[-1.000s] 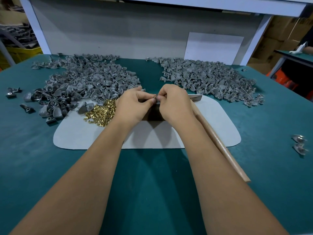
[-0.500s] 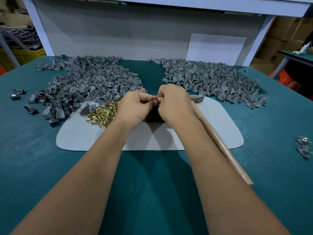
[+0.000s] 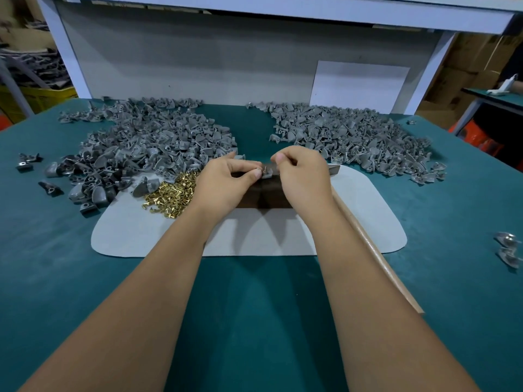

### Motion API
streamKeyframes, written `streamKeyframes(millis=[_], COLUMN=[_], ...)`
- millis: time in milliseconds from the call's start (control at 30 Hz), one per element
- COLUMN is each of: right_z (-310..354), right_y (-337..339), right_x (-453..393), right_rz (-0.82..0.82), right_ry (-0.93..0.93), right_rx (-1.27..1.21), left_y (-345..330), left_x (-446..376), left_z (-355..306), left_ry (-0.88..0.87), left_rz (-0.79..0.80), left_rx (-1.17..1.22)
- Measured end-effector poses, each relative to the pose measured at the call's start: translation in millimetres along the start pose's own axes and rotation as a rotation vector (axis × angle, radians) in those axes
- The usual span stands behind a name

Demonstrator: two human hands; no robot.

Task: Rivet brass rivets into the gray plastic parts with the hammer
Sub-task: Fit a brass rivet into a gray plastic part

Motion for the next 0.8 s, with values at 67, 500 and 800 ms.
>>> streamKeyframes(millis=[67, 500, 800], right_z=[-2.7, -4.1, -35.9], right_y=[2.5, 28.2, 80.8], right_x=[-2.0, -4.4, 37.0], right_rz=[-0.013, -0.044, 0.053], right_ry=[-0.078, -0.333, -0.378], right_rx=[-0.133, -0.7, 0.72], left_y=[-0.7, -2.5, -7.2], left_x=[-0.4, 1.1, 5.8], left_z=[-0.5, -1.0, -5.7], left_ry=[0.004, 0.035, 0.022], left_rz=[0.009, 0.01, -0.055], left_rx=[0.017, 0.099, -0.051])
Point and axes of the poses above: each hand's wrist, its own x-axis away from the middle knuckle, its own y-axis out of the back of the hand, z = x × y, the point moved 2 cm from there along -x, towards the middle knuckle, and after that the axes turned 8 degrees about -y, right-handed, at the moved point
